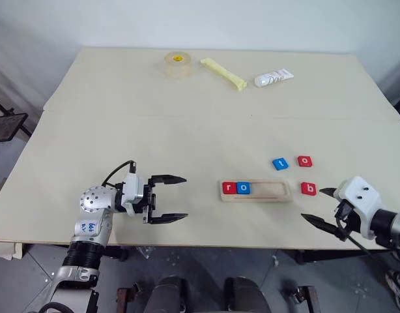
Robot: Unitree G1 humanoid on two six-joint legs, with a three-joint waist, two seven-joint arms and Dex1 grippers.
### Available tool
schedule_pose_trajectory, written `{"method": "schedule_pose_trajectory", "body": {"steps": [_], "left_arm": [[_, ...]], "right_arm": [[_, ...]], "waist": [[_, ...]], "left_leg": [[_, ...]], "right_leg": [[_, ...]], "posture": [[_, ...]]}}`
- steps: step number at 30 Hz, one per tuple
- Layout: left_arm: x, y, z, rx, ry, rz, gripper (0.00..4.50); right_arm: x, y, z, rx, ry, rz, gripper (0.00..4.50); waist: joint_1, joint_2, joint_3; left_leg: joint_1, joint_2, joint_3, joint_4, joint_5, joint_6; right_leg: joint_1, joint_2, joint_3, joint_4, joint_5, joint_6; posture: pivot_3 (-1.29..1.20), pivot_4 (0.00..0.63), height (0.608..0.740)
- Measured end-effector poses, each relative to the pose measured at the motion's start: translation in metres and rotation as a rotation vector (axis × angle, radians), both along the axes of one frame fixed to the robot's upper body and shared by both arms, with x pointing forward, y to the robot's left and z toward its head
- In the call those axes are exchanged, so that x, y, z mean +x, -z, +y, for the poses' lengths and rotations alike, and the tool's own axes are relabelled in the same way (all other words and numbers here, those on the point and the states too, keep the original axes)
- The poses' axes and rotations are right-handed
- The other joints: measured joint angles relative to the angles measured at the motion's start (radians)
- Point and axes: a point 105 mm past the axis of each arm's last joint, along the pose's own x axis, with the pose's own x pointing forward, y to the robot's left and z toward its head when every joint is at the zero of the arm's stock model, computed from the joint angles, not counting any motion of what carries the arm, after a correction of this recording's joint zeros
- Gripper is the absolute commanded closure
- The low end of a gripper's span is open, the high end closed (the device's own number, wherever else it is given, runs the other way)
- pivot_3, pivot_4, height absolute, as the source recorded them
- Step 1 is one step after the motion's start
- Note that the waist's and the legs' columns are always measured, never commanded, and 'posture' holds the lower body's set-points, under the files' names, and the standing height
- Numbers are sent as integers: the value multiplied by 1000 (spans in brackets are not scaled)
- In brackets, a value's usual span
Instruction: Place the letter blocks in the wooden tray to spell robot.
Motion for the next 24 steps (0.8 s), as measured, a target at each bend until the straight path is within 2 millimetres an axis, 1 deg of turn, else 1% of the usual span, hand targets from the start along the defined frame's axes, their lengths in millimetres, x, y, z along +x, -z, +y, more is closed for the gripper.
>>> {"method": "schedule_pose_trajectory", "body": {"steps": [2,4,7,10,15,18,24], "left_arm": [[-1,1,0,1,4,2,0],[-1,1,0,2,3,2,0],[-3,1,1,4,-3,-1,0],[-6,3,3,8,-12,10,0],[-9,1,3,6,-31,3,0],[-10,1,4,7,-41,1,0],[-9,0,4,3,-52,1,0]], "right_arm": [[10,-7,-6,-27,-44,-3,31],[20,-6,-8,-39,-75,8,31],[33,1,-13,-68,-119,49,31],[44,4,-12,-79,-160,64,31],[53,18,-11,-98,-208,119,31],[56,17,-15,-118,-218,120,624],[59,18,-16,-131,-230,126,2620]], "waist": [[0,0,0],[0,0,0],[0,0,0],[0,0,0],[0,0,0],[1,0,0],[0,0,0]], "left_leg": [[0,1,-1,0,0,0],[0,1,-1,0,0,0],[0,0,-1,0,0,0],[-1,1,-2,1,0,0],[-1,0,-2,1,0,0],[-1,1,-3,1,0,0],[-1,1,-3,2,0,0]], "right_leg": [[0,0,-1,0,0,0],[0,0,-2,1,0,0],[0,-1,-2,1,0,0],[0,-1,-3,1,0,0],[0,-1,-4,1,0,0],[0,-1,-4,1,0,0],[1,-1,-5,1,0,0]], "posture": [[0,150,740],[0,150,740],[0,150,740],[0,150,740],[0,150,740],[0,150,740],[0,150,740]]}}
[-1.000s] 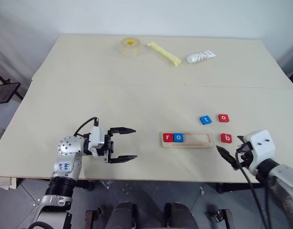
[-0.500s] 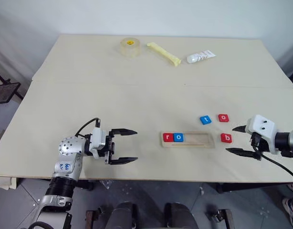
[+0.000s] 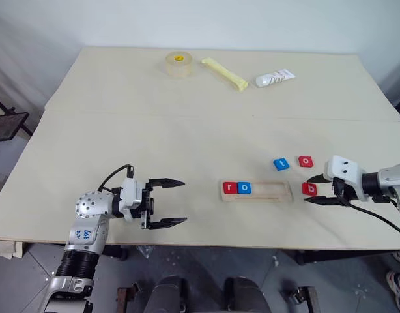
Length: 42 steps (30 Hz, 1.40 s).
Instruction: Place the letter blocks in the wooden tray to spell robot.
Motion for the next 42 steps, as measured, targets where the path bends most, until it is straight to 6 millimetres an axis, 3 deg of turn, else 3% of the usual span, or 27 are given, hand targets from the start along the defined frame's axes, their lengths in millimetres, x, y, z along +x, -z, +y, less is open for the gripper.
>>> {"method": "schedule_pose_trajectory", "body": {"steps": [1,2,9,16,20,24,36,42], "left_arm": [[0,0,0,-1,-2,0,0],[0,0,0,-1,-3,0,0],[3,-2,-1,-6,0,-12,0],[9,-3,-2,-14,-1,-17,0],[11,-1,-6,-22,10,-10,0],[12,-6,-9,-22,19,-33,0],[8,3,-6,-29,-7,-8,0],[6,0,-7,-30,-11,-26,0]], "right_arm": [[1,0,0,0,0,-2,2969],[2,-1,-1,-6,1,-7,3036],[8,-12,7,-34,20,-32,3036],[4,-46,47,-40,-16,-43,3036],[-3,-61,89,44,-76,-41,3036],[-9,-49,111,21,-135,-1,3036],[-5,-21,121,-39,-138,45,3036],[1,-20,129,-37,-157,33,3036]], "waist": [[0,0,0],[0,0,0],[0,0,0],[2,0,0],[1,0,0],[3,0,0],[-1,0,0],[0,0,0]], "left_leg": [[0,0,0,0,0,0],[0,0,0,0,0,0],[0,0,0,0,0,0],[-1,0,-1,0,0,0],[-1,0,-2,0,0,0],[-1,-2,-3,0,0,0],[-2,-1,-3,0,0,0],[-2,-1,-3,0,0,0]], "right_leg": [[0,0,0,0,0,0],[0,0,0,0,0,0],[0,0,0,0,0,0],[-1,0,0,1,0,0],[-1,0,0,1,0,0],[-1,-1,-1,2,0,0],[-2,-1,-1,2,0,0],[-2,-1,-2,3,0,0]], "posture": [[0,150,740],[0,150,740],[0,150,740],[0,150,740],[0,150,740],[0,150,740],[0,150,740],[0,150,740]]}}
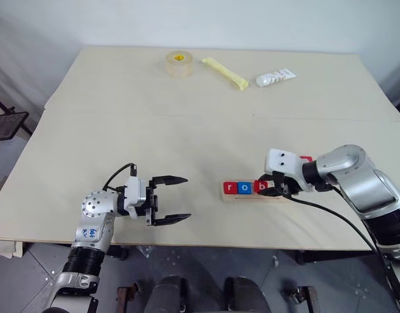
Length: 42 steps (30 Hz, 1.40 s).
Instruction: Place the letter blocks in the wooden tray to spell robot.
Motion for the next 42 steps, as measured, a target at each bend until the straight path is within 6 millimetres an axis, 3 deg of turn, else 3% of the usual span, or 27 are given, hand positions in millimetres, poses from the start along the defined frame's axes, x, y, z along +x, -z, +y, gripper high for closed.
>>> {"method": "schedule_pose_trajectory", "body": {"steps": [6,15,26,30,40,42], "left_arm": [[-2,4,2,-1,-14,15,0],[-1,4,2,-2,-24,13,0],[4,-4,-4,-16,-7,-16,0],[5,-1,-5,-19,-6,-2,0],[5,0,-5,-16,1,1,0],[5,0,-4,-15,1,1,0]], "right_arm": [[1,4,4,-7,-11,10,3036],[1,1,4,-21,-32,-2,14],[-7,-5,3,29,0,-16,14],[-17,-5,2,78,-9,3,925],[-22,0,4,97,-19,19,4305],[-20,4,2,91,-10,22,4440]], "waist": [[-1,0,0],[-1,0,0],[0,0,0],[0,0,0],[0,0,0],[0,0,0]], "left_leg": [[0,0,0,0,0,0],[0,0,0,0,0,0],[0,0,0,0,0,0],[0,0,0,0,0,0],[0,0,0,0,0,0],[0,0,0,0,0,0]], "right_leg": [[0,0,0,0,0,0],[0,0,0,0,0,0],[0,0,0,0,0,0],[0,0,0,0,0,0],[0,0,0,0,0,0],[0,0,0,0,0,0]], "posture": [[0,150,740],[0,150,740],[0,150,740],[0,150,740],[0,150,740],[0,150,740]]}}
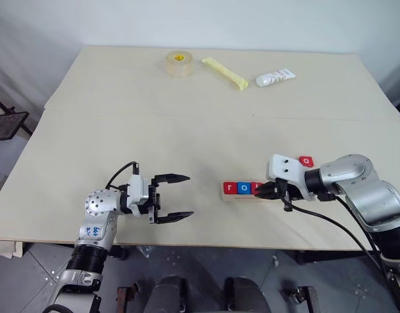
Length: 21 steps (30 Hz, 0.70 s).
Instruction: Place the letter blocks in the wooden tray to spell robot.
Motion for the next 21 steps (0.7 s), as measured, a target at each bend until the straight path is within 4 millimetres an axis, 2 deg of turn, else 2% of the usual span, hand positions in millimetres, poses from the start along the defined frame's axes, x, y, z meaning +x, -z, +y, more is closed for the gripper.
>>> {"method": "schedule_pose_trajectory", "body": {"steps": [4,12,17,21], "left_arm": [[0,1,1,3,-3,2,0],[0,1,4,10,-14,3,0],[0,1,3,7,-15,2,0],[0,1,2,3,-14,3,0]], "right_arm": [[4,9,-2,-17,5,14,4440],[12,7,-3,-18,-1,-12,4440],[-4,1,7,19,-57,11,4440],[-7,-7,-2,28,-26,2,4440]], "waist": [[-1,0,0],[0,0,0],[1,0,0],[3,0,0]], "left_leg": [[0,0,0,0,0,0],[0,0,0,0,0,0],[0,0,0,0,0,0],[0,0,0,0,0,0]], "right_leg": [[0,0,0,0,0,0],[0,0,0,0,0,0],[0,0,0,0,0,0],[0,0,0,0,0,0]], "posture": [[0,150,740],[0,150,740],[0,150,740],[0,150,740]]}}
